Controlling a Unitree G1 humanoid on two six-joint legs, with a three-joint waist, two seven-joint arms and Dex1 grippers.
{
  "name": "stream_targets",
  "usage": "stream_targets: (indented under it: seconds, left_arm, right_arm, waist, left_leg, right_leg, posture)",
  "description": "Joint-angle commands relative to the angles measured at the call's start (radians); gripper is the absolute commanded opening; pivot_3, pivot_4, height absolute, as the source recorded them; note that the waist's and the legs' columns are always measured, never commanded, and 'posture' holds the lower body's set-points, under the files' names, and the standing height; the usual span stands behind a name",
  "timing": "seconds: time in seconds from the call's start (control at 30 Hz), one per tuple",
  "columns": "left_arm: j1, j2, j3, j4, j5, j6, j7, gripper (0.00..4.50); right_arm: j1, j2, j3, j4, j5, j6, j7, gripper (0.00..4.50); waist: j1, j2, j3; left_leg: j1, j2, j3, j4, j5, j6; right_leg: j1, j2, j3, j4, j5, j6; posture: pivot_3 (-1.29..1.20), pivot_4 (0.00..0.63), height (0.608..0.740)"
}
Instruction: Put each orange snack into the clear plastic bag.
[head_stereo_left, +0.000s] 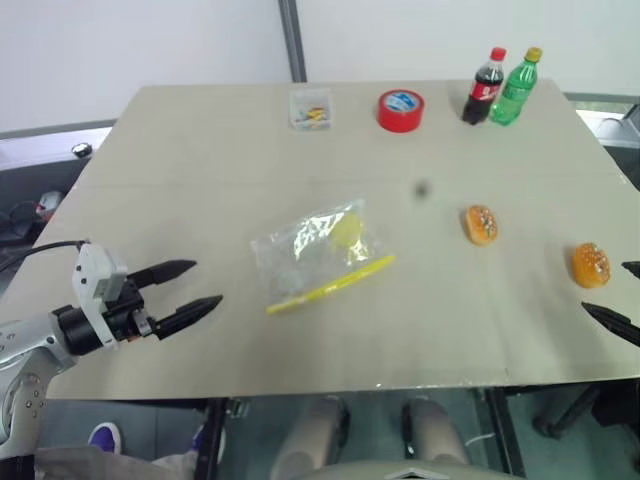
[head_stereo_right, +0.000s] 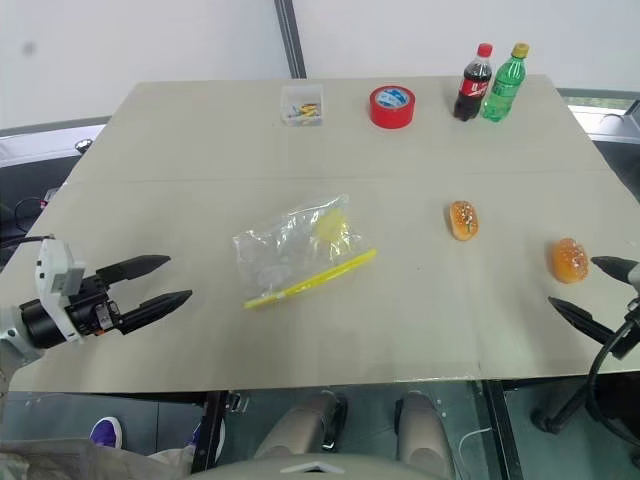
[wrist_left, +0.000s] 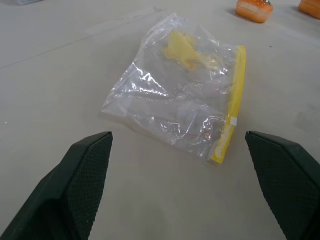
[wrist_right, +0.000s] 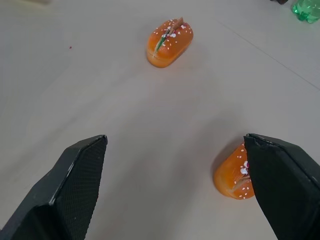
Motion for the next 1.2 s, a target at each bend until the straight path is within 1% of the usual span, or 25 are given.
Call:
stream_targets:
  seconds: [0.03, 0.13, 0.37, 0.4, 0.5, 0.57, 0.63, 0.7, 0.83, 0.9, 0.97, 1.03, 1.1, 1.2]
  left_arm:
    - [-0.020, -0.002, -0.009, 0.001, 0.000, -0.011, 0.006, 4.50]
    - [-0.052, -0.016, -0.036, 0.011, -0.007, 0.005, 0.031, 4.50]
    - [-0.059, -0.042, -0.059, -0.012, 0.006, 0.033, 0.117, 4.50]
    - [-0.066, -0.051, -0.062, -0.017, -0.002, 0.052, 0.146, 4.50]
    - [-0.102, -0.029, -0.061, -0.022, -0.100, 0.308, 0.266, 4.50]
    - [-0.136, 0.010, -0.068, 0.001, -0.174, 0.497, 0.302, 4.50]
    - [-0.188, 0.019, -0.086, 0.074, -0.208, 0.589, 0.294, 4.50]
    - [-0.247, 0.009, -0.094, 0.134, -0.225, 0.657, 0.315, 4.50]
    - [-0.370, -0.024, -0.149, 0.254, -0.235, 0.760, 0.332, 4.50]
    - [-0.426, -0.041, -0.212, 0.310, -0.226, 0.805, 0.314, 4.50]
    - [-0.488, -0.065, -0.299, 0.380, -0.203, 0.823, 0.265, 4.50]
    - [-0.557, -0.112, -0.368, 0.469, -0.179, 0.825, 0.229, 4.50]
    - [-0.629, -0.164, -0.413, 0.572, -0.151, 0.821, 0.207, 4.50]
    - [-0.708, -0.225, -0.434, 0.654, -0.133, 0.834, 0.193, 4.50]
  right_arm:
    - [-0.028, -0.006, 0.013, -0.053, 0.033, 0.019, -0.021, 4.47]
    - [-0.064, 0.005, 0.062, -0.085, 0.057, 0.039, -0.050, 4.47]
    - [-0.109, 0.018, 0.120, -0.121, 0.085, 0.048, -0.089, 4.47]
    - [-0.126, 0.025, 0.162, -0.142, 0.076, 0.048, -0.111, 4.47]
    - [-0.162, 0.012, 0.311, -0.219, -0.024, 0.026, -0.183, 4.47]
    - [-0.197, 0.021, 0.382, -0.251, -0.035, 0.043, -0.216, 4.47]
    - [-0.241, 0.040, 0.456, -0.259, -0.036, 0.037, -0.232, 4.47]
    - [-0.273, 0.056, 0.521, -0.262, -0.044, 0.026, -0.241, 4.47]
    - [-0.304, 0.084, 0.603, -0.273, -0.065, 0.021, -0.262, 4.47]
    - [-0.298, 0.087, 0.614, -0.289, -0.072, 0.025, -0.271, 4.47]
    - [-0.286, 0.085, 0.618, -0.308, -0.068, 0.041, -0.277, 4.47]
    - [-0.267, 0.080, 0.622, -0.327, -0.069, 0.058, -0.282, 4.47]
    - [-0.247, 0.078, 0.618, -0.344, -0.074, 0.066, -0.289, 4.47]
    - [-0.214, 0.080, 0.597, -0.373, -0.073, 0.072, -0.299, 4.47]
  waist:
    - [0.000, 0.000, 0.000]
    - [0.000, 0.000, 0.000]
    - [0.000, 0.000, 0.000]
    - [0.000, 0.001, 0.000]
    - [0.000, 0.001, 0.001]
    - [-0.001, 0.000, 0.001]
    - [-0.001, 0.000, 0.002]
    - [0.000, -0.001, 0.002]
    - [0.000, -0.001, 0.002]
    - [0.003, -0.001, 0.002]
    - [0.004, 0.000, 0.002]
    - [0.004, 0.000, 0.000]
    - [0.008, 0.002, -0.002]
    - [0.012, 0.002, -0.004]
  left_leg:
    - [0.000, 0.000, 0.000, 0.000, 0.000, 0.000]
    - [0.000, 0.000, 0.000, 0.000, 0.000, 0.000]
    - [0.000, 0.001, 0.000, 0.000, 0.000, 0.002]
    - [0.000, 0.001, 0.000, 0.000, 0.000, 0.002]
    - [0.000, 0.001, 0.000, 0.000, 0.000, 0.002]
    - [0.000, 0.001, -0.001, 0.000, 0.000, 0.002]
    - [0.000, 0.001, -0.001, 0.002, 0.000, 0.002]
    - [0.001, 0.001, -0.001, 0.002, 0.000, 0.002]
    - [0.000, 0.000, -0.001, 0.002, 0.003, -0.002]
    - [0.000, 0.000, -0.002, 0.002, 0.003, -0.002]
    - [0.000, -0.001, -0.003, 0.002, 0.003, -0.003]
    - [0.001, -0.003, -0.002, 0.003, 0.003, -0.002]
    - [0.001, -0.004, -0.003, 0.003, 0.003, -0.002]
    - [0.002, -0.005, -0.003, 0.005, 0.003, -0.002]
  right_leg:
    - [0.000, 0.000, 0.000, 0.000, 0.000, 0.000]
    - [0.000, 0.000, 0.000, 0.000, 0.000, 0.000]
    - [0.000, 0.001, 0.000, -0.002, 0.000, 0.000]
    - [0.000, 0.001, 0.000, -0.002, 0.000, 0.000]
    - [0.000, 0.002, 0.000, -0.002, 0.000, 0.000]
    - [0.000, 0.002, 0.000, -0.001, 0.000, 0.000]
    - [0.000, 0.003, -0.001, 0.001, 0.000, 0.001]
    - [0.000, 0.005, -0.002, 0.001, 0.000, 0.001]
    - [0.000, 0.005, -0.002, 0.002, 0.000, 0.000]
    - [0.000, 0.005, -0.002, 0.002, 0.000, 0.000]
    - [0.000, 0.004, -0.003, 0.003, 0.000, 0.000]
    - [0.000, 0.003, -0.002, 0.004, 0.000, 0.001]
    - [0.000, 0.002, -0.002, 0.006, 0.000, 0.001]
    - [0.001, 0.002, -0.002, 0.007, 0.000, 0.001]
  posture:
    - [0.00, 0.150, 0.713]
    - [0.00, 0.150, 0.713]
    - [0.00, 0.150, 0.713]
    - [0.00, 0.150, 0.713]
    - [0.00, 0.150, 0.713]
    - [0.00, 0.150, 0.713]
    - [0.00, 0.150, 0.713]
    - [0.00, 0.150, 0.713]
    - [0.00, 0.150, 0.713]
    - [0.00, 0.150, 0.713]
    - [0.00, 0.150, 0.713]
    - [0.00, 0.150, 0.713]
    - [0.00, 0.150, 0.713]
    - [0.00, 0.150, 0.713]
